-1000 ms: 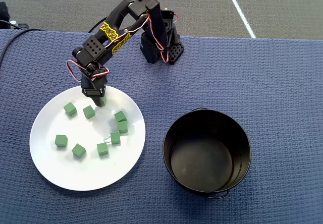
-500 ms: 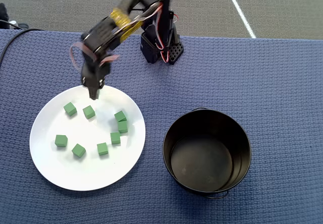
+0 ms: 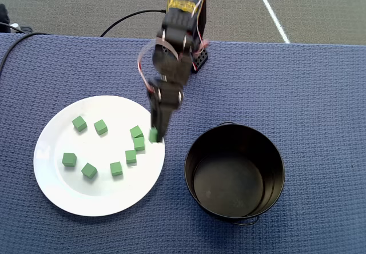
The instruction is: Pick up the items on the white plate and put them in the black container.
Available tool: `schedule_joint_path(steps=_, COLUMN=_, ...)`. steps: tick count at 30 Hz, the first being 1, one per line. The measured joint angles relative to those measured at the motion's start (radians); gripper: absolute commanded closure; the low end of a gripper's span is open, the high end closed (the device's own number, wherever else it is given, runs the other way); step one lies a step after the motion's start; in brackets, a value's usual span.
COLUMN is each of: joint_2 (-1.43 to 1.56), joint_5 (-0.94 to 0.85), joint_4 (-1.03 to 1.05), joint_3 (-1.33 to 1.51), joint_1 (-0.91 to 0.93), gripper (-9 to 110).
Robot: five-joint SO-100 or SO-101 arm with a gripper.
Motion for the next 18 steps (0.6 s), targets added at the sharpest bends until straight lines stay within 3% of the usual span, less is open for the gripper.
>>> schedule_joint_path(steps=8, joint_2=-0.189, joint_5=-0.006, joint_4=0.009, joint_3=-0.069, joint_1=-0.21, gripper=102)
schedule_joint_path(steps=18, joint_2=0.052, joint_5=0.008, joint_4=0.152, joint_3=-0.075, joint_1=-0.339, gripper=102)
